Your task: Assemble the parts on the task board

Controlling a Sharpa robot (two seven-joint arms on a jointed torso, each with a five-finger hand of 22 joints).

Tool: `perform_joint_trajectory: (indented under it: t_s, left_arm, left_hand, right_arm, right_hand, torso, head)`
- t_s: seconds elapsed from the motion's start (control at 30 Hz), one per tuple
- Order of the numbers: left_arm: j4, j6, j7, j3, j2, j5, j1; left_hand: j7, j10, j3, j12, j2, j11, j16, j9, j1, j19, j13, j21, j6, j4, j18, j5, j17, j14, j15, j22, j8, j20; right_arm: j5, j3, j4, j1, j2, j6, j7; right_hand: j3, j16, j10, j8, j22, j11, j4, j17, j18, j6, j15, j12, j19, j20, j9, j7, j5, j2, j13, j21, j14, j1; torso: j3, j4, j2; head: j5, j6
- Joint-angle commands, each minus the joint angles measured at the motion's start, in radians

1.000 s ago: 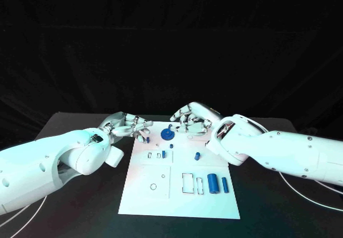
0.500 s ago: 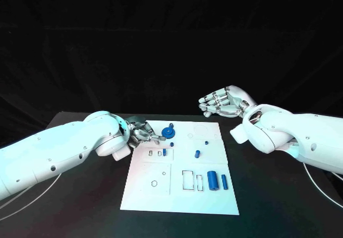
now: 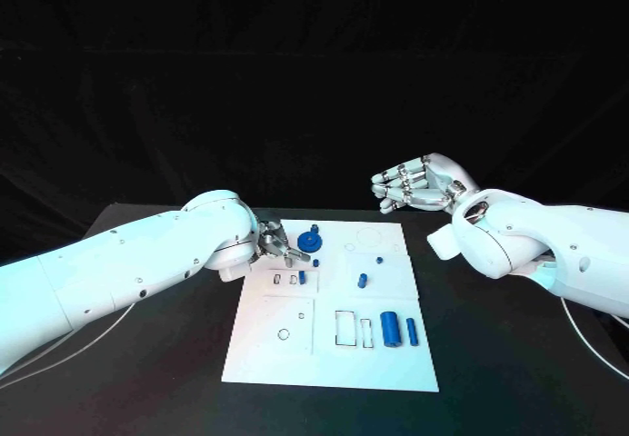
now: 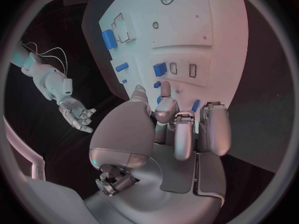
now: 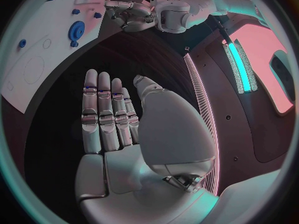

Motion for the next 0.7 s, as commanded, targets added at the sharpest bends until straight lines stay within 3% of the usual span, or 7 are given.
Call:
perform_joint_trajectory:
  t_s: [0.03,0.37,0.7]
  left_arm:
    - [-0.02,0.066,-0.038,-0.002,0.021,-0.045,0.002]
    - [-0.078,0.098,-0.043,-0.009,0.068,-0.056,0.002]
    - [-0.099,0.13,-0.044,-0.014,0.095,-0.052,0.001]
  left_hand:
    - [0.002,0.003,-0.007,0.003,0.002,0.0,0.003,0.005,-0.011,0.009,-0.001,0.005,-0.007,0.0,-0.015,0.0,0.263,0.105,-0.005,0.005,0.005,0.003]
    - [0.002,-0.002,-0.008,-0.001,0.003,0.001,0.003,0.011,-0.012,0.013,-0.005,0.01,-0.012,0.0,-0.017,0.0,0.263,0.105,-0.004,0.015,0.006,0.003]
    - [0.003,-0.006,-0.006,-0.004,0.007,0.001,0.003,0.021,-0.005,0.015,-0.006,0.014,-0.017,-0.001,-0.018,0.001,0.263,0.105,-0.003,0.022,0.009,0.004]
  right_arm:
    - [0.011,0.0,0.0,0.0,0.0,0.007,0.015]
    - [0.012,-0.001,-0.002,0.0,0.0,0.003,0.013]
    - [0.013,-0.001,-0.004,-0.001,0.002,0.004,0.012]
  right_hand:
    - [0.0,-0.007,-0.001,-0.005,0.001,0.008,-0.006,-0.004,-0.008,-0.002,0.006,-0.005,-0.01,0.004,-0.002,0.01,0.004,-0.004,-0.004,0.005,-0.004,-0.012]
    - [-0.002,-0.02,-0.003,-0.007,0.002,0.011,-0.009,-0.011,-0.009,-0.005,0.011,-0.01,-0.023,0.008,-0.003,0.013,0.007,-0.003,-0.011,0.004,-0.008,-0.019]
    - [-0.003,-0.027,-0.006,-0.008,0.003,0.013,-0.011,-0.015,-0.009,-0.008,0.013,-0.012,-0.03,0.01,-0.004,0.014,0.014,-0.002,-0.015,0.004,-0.009,-0.023]
  torso:
    - [-0.0009,0.0004,0.002]
    - [-0.0015,-0.0003,0.002]
    - [-0.0003,0.0002,0.001]
  head:
    - [-0.002,-0.004]
    - [0.004,-0.01]
    - [0.001,-0.017]
